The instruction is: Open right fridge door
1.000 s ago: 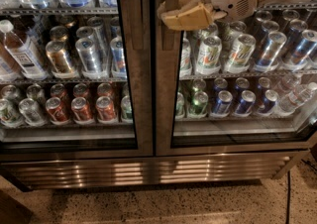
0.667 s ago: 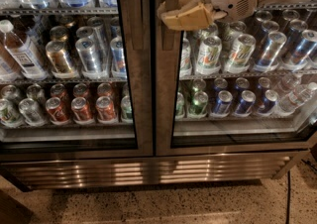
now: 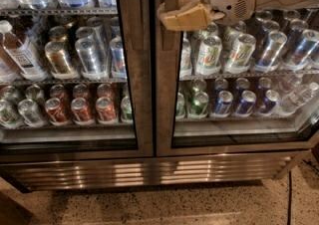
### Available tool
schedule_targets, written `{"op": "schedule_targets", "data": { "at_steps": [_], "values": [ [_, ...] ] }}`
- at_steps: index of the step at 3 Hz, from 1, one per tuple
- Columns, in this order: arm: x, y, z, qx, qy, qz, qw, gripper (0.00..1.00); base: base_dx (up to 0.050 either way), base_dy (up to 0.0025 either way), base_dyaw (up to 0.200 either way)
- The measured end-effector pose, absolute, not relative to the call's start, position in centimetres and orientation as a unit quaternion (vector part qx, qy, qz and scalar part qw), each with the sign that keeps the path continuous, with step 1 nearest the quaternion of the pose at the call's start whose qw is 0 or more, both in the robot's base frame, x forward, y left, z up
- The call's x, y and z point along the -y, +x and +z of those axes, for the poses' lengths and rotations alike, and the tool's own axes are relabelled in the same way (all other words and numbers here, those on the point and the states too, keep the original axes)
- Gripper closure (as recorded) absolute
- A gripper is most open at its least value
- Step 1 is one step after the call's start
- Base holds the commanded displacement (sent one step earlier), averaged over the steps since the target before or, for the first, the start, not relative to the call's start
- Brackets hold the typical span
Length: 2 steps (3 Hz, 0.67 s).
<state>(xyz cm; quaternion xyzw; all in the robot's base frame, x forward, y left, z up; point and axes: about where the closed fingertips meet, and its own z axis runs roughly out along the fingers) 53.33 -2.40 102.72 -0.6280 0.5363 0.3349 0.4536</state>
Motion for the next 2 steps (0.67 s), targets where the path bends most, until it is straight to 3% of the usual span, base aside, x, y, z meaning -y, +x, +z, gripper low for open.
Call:
{"op": "schedule_targets", "data": {
  "at_steps": [2],
  "values": [
    [1.77, 52.29, 104.31, -0.521, -0.627, 0.33, 0.475, 1.0, 0.0, 0.0, 0.0]
  ]
}}
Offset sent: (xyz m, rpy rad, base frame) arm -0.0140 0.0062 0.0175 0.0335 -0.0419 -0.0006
